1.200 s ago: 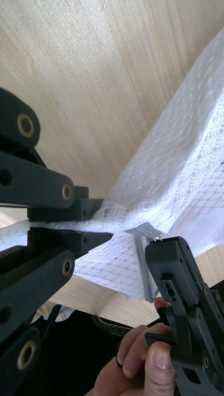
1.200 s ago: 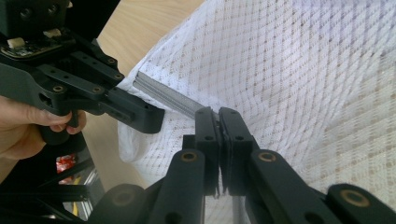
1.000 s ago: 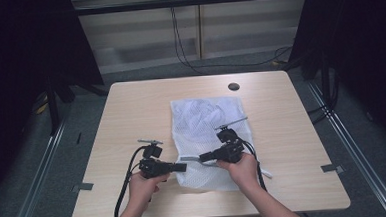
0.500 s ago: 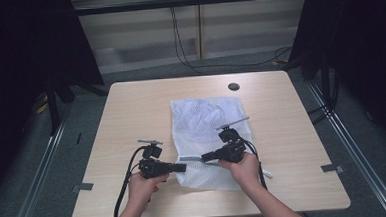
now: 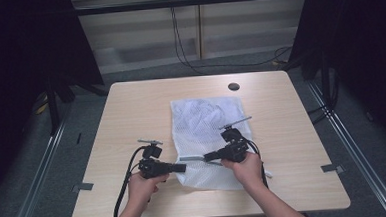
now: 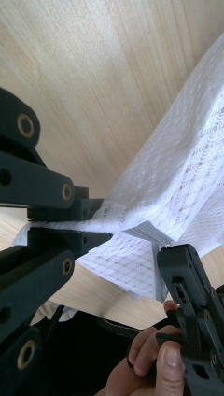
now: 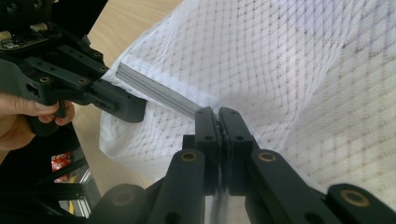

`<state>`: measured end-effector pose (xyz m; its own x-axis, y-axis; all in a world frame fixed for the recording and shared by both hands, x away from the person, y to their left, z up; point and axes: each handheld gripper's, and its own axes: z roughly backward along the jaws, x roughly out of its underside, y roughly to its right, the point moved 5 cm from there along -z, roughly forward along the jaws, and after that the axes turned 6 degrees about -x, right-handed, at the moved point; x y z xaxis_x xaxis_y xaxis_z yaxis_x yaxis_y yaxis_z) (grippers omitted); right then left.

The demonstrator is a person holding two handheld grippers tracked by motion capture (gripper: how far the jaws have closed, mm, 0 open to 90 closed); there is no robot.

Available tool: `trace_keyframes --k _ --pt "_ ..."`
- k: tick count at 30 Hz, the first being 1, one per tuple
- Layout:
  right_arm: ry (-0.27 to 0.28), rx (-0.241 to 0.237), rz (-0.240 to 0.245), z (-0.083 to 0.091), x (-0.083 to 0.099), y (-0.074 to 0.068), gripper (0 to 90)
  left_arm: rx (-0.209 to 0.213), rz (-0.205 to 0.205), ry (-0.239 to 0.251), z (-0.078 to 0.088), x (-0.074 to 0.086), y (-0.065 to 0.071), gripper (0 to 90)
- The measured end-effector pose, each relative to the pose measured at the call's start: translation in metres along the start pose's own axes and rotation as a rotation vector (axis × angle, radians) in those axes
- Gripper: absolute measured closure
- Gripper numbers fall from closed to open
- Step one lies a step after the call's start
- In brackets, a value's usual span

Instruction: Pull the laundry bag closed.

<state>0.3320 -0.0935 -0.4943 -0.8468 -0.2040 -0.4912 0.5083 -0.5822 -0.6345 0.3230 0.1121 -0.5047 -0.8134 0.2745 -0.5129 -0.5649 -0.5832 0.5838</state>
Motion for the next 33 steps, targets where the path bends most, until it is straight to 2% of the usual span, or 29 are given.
trace_keyframes --k 3,4,8,14,15,26,33 --pt "0.008 -0.01 -0.013 0.003 0.0 0.002 87.4 -0.003 -0.008 0.0 0.001 0.0 -0.001 88.5" --pt "0.007 -0.011 -0.019 0.004 0.001 0.002 87.4 0.002 0.001 0.003 0.0 0.0 0.0 88.4" --pt "0.002 -0.008 -0.012 0.004 0.001 0.002 87.4 -0.004 -0.015 -0.005 0.0 0.0 -0.001 88.5" --pt "0.0 -0.01 -0.012 0.004 0.002 0.003 87.4 -0.011 -0.013 -0.009 0.0 0.001 -0.002 88.5" --pt "-0.004 0.007 -0.008 0.005 0.002 0.004 87.4 -0.009 -0.014 -0.009 0.0 0.0 -0.002 88.5" --pt "0.004 0.0 -0.021 0.009 0.003 0.006 87.4 -0.006 -0.006 -0.009 0.001 0.001 -0.003 88.5" --pt "0.005 0.012 -0.016 0.012 0.004 0.008 87.4 -0.009 -0.01 -0.011 0.001 0.001 -0.004 88.5"
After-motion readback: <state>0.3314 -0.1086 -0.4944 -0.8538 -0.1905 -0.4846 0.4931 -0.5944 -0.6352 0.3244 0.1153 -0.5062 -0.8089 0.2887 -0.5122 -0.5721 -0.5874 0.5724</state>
